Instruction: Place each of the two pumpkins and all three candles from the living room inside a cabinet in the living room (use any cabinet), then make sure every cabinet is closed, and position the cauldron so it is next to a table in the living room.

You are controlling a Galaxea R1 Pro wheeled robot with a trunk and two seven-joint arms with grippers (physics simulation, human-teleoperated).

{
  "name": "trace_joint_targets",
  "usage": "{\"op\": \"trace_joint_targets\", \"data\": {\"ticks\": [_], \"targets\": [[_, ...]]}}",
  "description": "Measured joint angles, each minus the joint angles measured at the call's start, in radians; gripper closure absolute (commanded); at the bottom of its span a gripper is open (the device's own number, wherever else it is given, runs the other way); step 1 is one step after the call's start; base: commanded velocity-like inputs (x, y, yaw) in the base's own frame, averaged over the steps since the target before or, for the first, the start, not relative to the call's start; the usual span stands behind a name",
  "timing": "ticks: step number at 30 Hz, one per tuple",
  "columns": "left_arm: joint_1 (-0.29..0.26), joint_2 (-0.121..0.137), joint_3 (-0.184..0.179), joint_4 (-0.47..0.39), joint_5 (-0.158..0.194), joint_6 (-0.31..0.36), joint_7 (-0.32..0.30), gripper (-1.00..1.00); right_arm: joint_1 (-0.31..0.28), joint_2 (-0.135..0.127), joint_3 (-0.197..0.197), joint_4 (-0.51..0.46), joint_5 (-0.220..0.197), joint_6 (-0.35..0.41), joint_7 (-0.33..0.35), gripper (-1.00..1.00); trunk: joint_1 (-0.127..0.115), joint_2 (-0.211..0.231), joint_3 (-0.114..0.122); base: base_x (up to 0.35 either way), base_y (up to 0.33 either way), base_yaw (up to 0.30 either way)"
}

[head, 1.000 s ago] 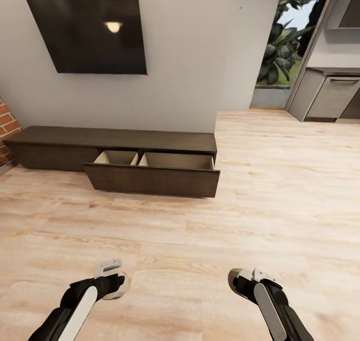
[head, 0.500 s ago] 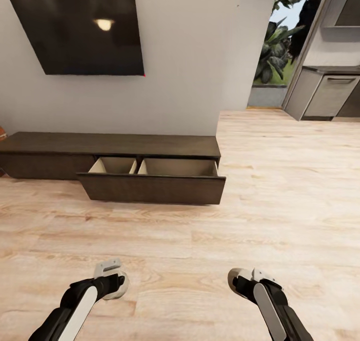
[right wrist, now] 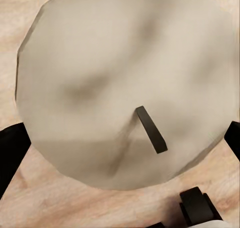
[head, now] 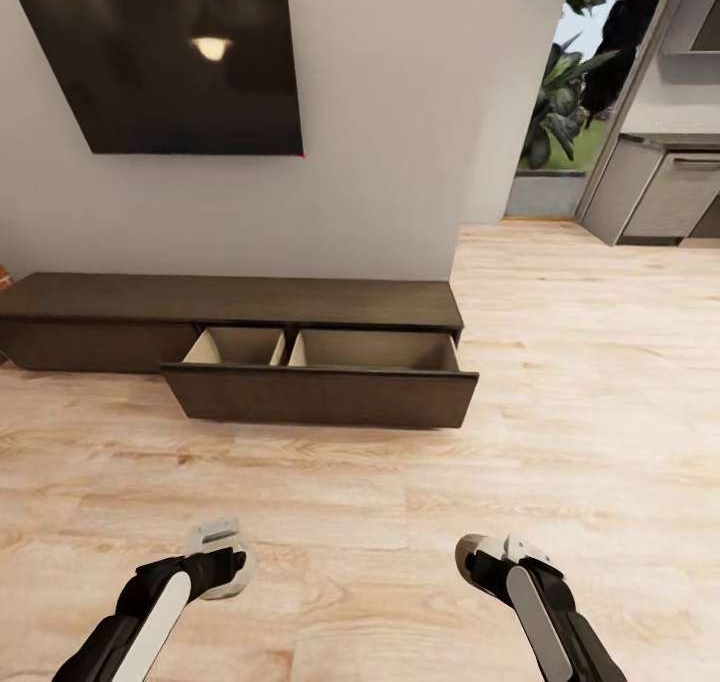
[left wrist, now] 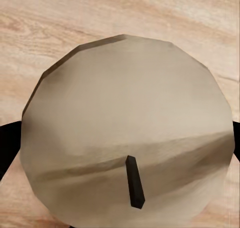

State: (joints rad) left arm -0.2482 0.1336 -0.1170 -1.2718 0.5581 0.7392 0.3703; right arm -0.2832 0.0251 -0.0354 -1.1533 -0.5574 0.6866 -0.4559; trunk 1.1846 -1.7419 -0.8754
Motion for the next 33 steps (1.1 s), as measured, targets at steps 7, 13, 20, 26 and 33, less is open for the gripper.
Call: {"op": "trace_joint_targets", "data": {"ticks": [7,13,20,26,33], "targets": [[0.0,-0.003,-0.007,0.001,0.0,-0.001,0.001,1.0,0.0,0.0,0.001,-0.003,0.001,0.001,0.0,1.0,0.0,0.0,0.0,0.31,0.154,0.0],[0.0,-0.01,-0.026,0.0,0.005,-0.003,0.003,1.0,0.0,0.003,0.011,-0.012,0.0,0.003,-0.003,1.0,0.0,0.0,0.0,0.322,0.112,0.0],[0.0,-0.01,-0.066,-0.009,0.002,-0.002,0.006,1.0,0.0,0.02,0.132,-0.157,0.0,0.098,-0.017,1.0,0.0,0.0,0.0,0.327,0.073,0.0],[-0.001,-0.01,-0.095,-0.096,0.006,0.036,0.006,1.0,0.0,0.021,0.135,-0.188,0.002,0.159,-0.026,1.0,0.0,0.0,0.0,0.072,0.005,0.0],[0.0,-0.04,-0.101,-0.171,0.007,0.211,0.006,1.0,0.0,0.02,0.135,-0.188,0.003,0.165,-0.027,1.0,-0.019,0.035,0.016,0.003,0.0,0.0]]}}
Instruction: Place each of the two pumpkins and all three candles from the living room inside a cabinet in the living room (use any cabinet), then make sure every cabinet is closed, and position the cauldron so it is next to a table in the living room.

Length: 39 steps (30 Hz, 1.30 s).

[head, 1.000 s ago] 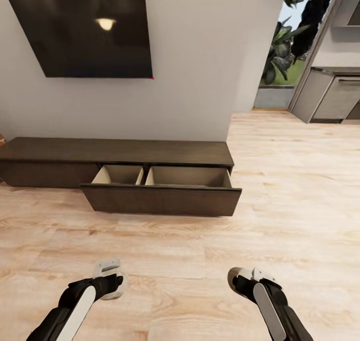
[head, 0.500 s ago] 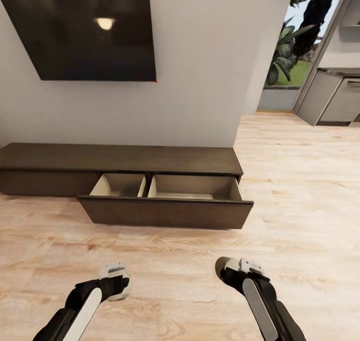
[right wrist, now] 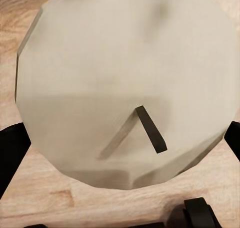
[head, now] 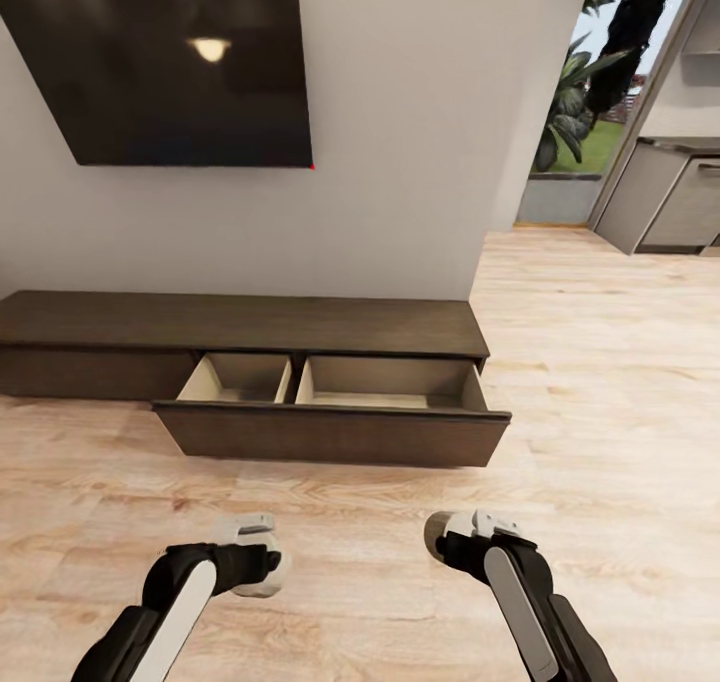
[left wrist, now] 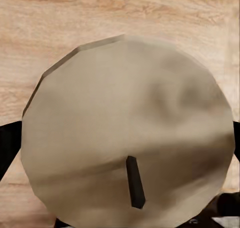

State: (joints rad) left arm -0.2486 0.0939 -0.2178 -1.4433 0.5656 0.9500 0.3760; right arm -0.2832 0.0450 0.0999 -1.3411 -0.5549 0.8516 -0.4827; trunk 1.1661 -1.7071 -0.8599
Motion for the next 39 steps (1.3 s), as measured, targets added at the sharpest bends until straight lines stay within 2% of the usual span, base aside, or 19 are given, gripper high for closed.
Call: {"op": "trace_joint_targets", "data": {"ticks": [1,2,3,4,7,9,11,16,18,20,23,26,29,33,36,39], "targets": [[0.0,-0.022,-0.001,-0.006,0.015,0.023,0.0,1.0,0.0,0.0,0.0,-0.001,0.0,0.0,0.0,1.0,-0.004,0.007,0.003,0.0,0.0,0.0],[-0.002,-0.049,-0.001,-0.009,0.004,0.042,0.005,1.0,0.0,0.0,-0.001,-0.003,-0.001,0.0,0.0,1.0,-0.008,0.014,0.006,0.0,0.0,0.0],[-0.007,-0.091,-0.003,-0.01,-0.024,0.061,0.03,1.0,0.0,0.0,-0.001,-0.004,0.0,-0.002,0.0,1.0,-0.012,0.021,0.009,0.0,0.0,0.0],[-0.011,-0.12,-0.004,-0.01,-0.019,0.064,0.057,1.0,0.0,0.0,-0.001,-0.005,0.001,-0.002,0.0,1.0,-0.015,0.028,0.013,0.0,0.0,0.0],[-0.017,-0.193,-0.003,-0.003,-0.116,0.082,0.205,1.0,0.0,0.001,0.0,-0.003,0.0,-0.001,0.0,1.0,-0.027,0.049,0.022,0.0,0.0,0.0],[-0.017,-0.202,-0.005,0.006,-0.094,0.074,0.217,1.0,0.0,0.001,0.001,-0.003,0.0,-0.004,0.002,1.0,-0.035,0.063,0.028,0.0,0.0,0.0],[-0.018,-0.205,-0.005,0.009,-0.106,0.077,0.221,1.0,0.0,0.001,0.002,-0.002,-0.001,-0.007,0.001,1.0,-0.042,0.077,0.035,0.0,0.0,0.0],[-0.018,-0.22,-0.003,0.01,-0.106,0.074,0.222,1.0,0.0,0.005,0.004,-0.002,-0.002,-0.009,-0.001,1.0,-0.061,0.112,0.05,0.0,0.0,0.0],[-0.018,-0.222,-0.002,0.009,-0.106,0.074,0.223,1.0,0.0,0.023,0.005,-0.008,-0.005,-0.003,-0.014,1.0,-0.069,0.126,0.056,0.0,0.0,0.0],[-0.018,-0.222,0.0,0.008,-0.106,0.073,0.222,1.0,-0.003,0.053,0.006,-0.014,-0.007,0.03,-0.053,1.0,-0.077,0.14,0.063,0.0,0.0,0.0],[-0.018,-0.232,0.002,0.007,-0.103,0.058,0.218,1.0,-0.006,0.096,0.007,-0.047,-0.001,0.11,-0.144,1.0,-0.088,0.161,0.072,0.0,0.0,0.0],[-0.018,-0.244,0.003,0.007,-0.104,0.048,0.218,1.0,-0.005,0.12,0.012,-0.094,0.001,0.138,-0.213,1.0,-0.1,0.182,0.082,0.0,0.0,0.0],[-0.018,-0.258,0.003,-0.004,-0.103,0.046,0.222,1.0,-0.001,0.127,0.016,-0.136,-0.003,0.16,-0.23,1.0,-0.111,0.203,0.091,0.0,0.0,0.0],[-0.018,-0.263,0.0,-0.039,-0.1,0.048,0.222,1.0,0.003,0.129,0.022,-0.211,-0.001,0.179,-0.234,1.0,-0.123,0.224,0.101,0.0,0.0,0.0],[-0.018,-0.266,-0.004,-0.05,-0.098,0.049,0.221,1.0,0.003,0.129,0.088,-0.22,-0.015,0.173,-0.234,1.0,-0.123,0.224,0.1,0.0,0.0,0.0],[-0.018,-0.266,-0.005,-0.051,-0.099,0.048,0.219,1.0,0.003,0.129,0.104,-0.218,-0.002,0.176,-0.235,1.0,-0.123,0.224,0.1,0.0,0.0,0.0]]}}
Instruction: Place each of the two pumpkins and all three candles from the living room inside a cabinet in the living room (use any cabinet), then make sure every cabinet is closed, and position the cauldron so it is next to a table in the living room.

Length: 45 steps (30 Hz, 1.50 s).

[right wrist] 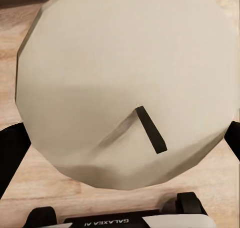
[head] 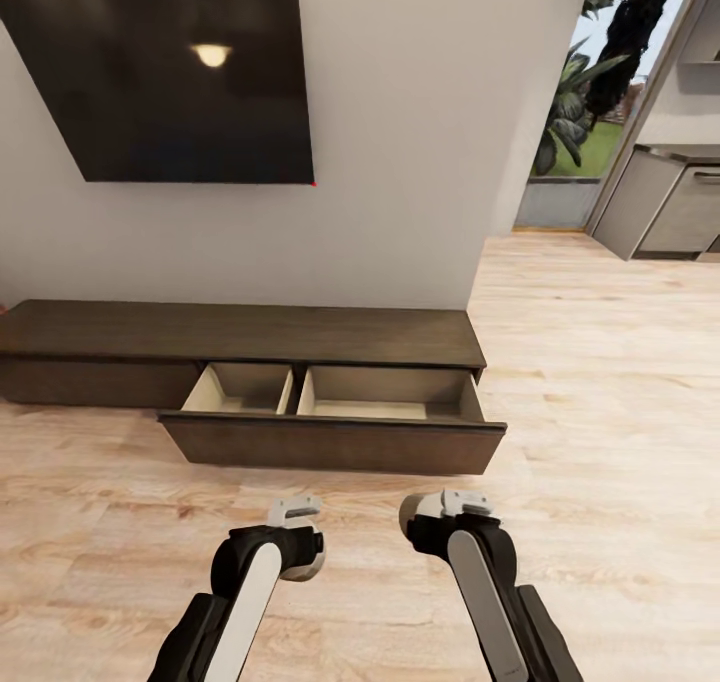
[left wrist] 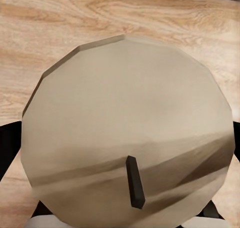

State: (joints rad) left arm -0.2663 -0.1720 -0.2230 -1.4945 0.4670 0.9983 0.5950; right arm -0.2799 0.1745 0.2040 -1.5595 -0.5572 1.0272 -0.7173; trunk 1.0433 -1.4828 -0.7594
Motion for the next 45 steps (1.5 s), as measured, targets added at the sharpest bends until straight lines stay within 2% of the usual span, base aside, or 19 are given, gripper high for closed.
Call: {"op": "trace_joint_targets", "data": {"ticks": [17,33,45], "targets": [[0.0,0.003,0.0,0.003,0.0,0.0,-0.006,1.0,0.0,0.0,0.001,0.008,-0.002,-0.006,0.004,1.0,-0.001,0.0,0.0,0.284,0.003,0.0],[0.0,0.004,0.0,0.003,-0.001,0.001,-0.006,1.0,0.0,0.0,0.003,0.011,-0.004,-0.008,0.008,1.0,-0.001,0.0,0.0,0.307,0.191,-0.052],[0.0,0.005,0.0,0.004,0.0,-0.003,-0.006,1.0,0.0,0.0,0.003,0.014,-0.004,-0.011,0.008,1.0,-0.001,0.0,0.0,0.338,0.032,-0.001]]}}
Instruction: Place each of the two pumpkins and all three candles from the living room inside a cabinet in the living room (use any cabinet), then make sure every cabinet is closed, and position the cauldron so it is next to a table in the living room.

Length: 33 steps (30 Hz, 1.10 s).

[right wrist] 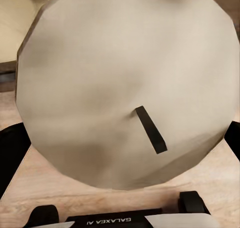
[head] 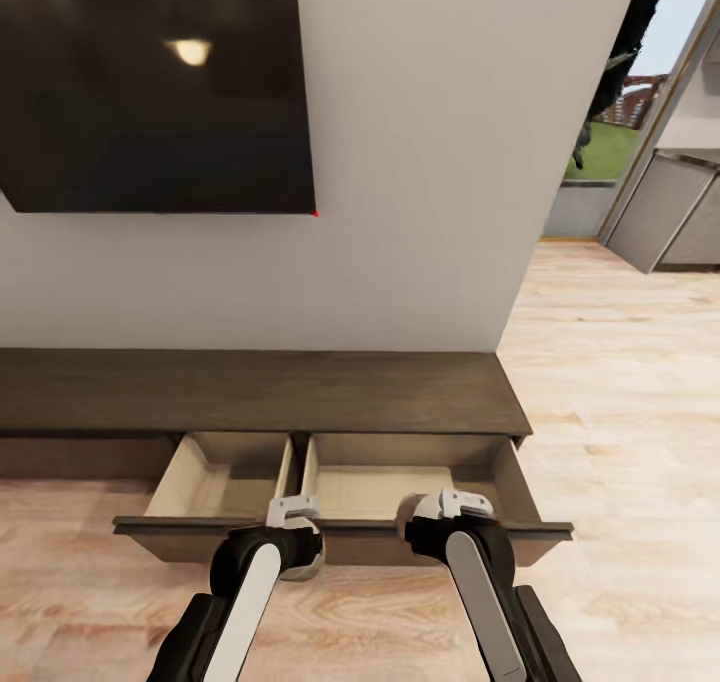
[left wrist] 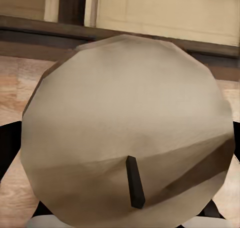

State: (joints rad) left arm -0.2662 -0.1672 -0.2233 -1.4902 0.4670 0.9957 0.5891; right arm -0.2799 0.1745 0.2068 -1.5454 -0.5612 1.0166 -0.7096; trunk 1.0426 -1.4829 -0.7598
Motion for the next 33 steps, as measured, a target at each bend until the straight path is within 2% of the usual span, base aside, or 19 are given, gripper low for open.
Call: {"op": "trace_joint_targets", "data": {"ticks": [7,22,29,33], "targets": [[0.0,0.0,0.0,0.003,-0.001,0.0,-0.001,1.0,0.0,0.0,0.0,0.002,-0.001,0.0,0.0,1.0,0.0,0.0,0.0,0.343,-0.011,0.0],[0.0,-0.001,0.0,0.007,0.0,-0.003,-0.001,1.0,0.0,0.0,0.001,0.036,0.001,-0.001,0.0,1.0,0.0,0.0,0.0,0.261,-0.141,0.0],[0.0,-0.002,-0.001,0.012,0.0,-0.005,-0.003,1.0,-0.009,0.0,0.002,0.2,0.002,-0.069,-0.001,1.0,0.001,0.0,0.0,0.024,-0.008,0.0],[0.0,-0.002,-0.02,0.014,0.0,-0.008,-0.003,1.0,-0.063,0.0,0.002,0.281,0.004,-0.082,-0.002,1.0,0.001,0.0,0.0,0.0,0.0,0.0]]}}
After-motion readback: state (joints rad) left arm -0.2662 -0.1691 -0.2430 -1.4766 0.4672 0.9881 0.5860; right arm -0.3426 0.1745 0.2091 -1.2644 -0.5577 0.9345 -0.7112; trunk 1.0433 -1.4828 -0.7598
